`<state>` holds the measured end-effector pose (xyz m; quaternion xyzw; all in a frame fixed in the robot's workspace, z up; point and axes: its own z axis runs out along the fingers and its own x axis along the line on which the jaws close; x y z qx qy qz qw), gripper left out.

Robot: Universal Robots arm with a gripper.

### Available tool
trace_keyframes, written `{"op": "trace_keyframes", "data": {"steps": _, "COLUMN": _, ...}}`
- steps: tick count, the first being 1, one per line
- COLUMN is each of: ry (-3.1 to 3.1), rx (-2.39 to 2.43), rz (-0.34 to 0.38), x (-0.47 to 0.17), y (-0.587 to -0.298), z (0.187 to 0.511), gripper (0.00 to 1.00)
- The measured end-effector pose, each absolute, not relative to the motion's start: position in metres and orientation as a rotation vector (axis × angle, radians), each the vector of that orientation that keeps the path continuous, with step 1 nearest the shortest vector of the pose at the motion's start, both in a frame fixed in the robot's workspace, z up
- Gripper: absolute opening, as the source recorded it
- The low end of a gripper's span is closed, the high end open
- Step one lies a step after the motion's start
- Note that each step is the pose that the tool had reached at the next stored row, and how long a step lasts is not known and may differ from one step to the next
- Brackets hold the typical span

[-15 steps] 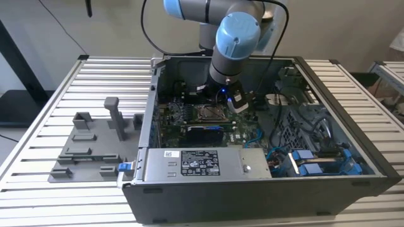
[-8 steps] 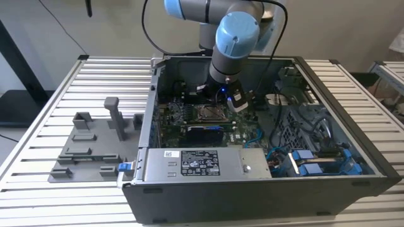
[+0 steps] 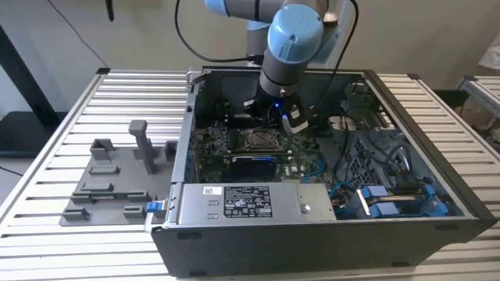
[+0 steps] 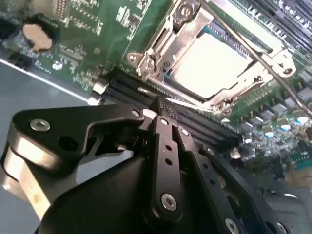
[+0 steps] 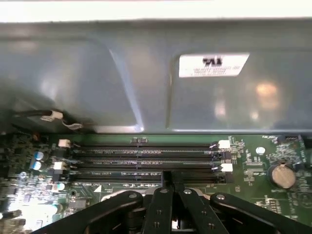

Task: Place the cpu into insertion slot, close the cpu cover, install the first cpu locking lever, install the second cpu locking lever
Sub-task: 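Install the first cpu locking lever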

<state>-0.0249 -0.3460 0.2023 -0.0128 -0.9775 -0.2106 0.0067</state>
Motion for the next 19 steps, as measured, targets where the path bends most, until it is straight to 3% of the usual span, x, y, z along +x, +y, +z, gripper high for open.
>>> {"op": "trace_keyframes", "data": {"steps": 19, "ry": -3.059, "rx": -0.080, "rz": -0.652, "x": -0.066, "y": -0.346, "z": 0.203, "gripper": 0.11}}
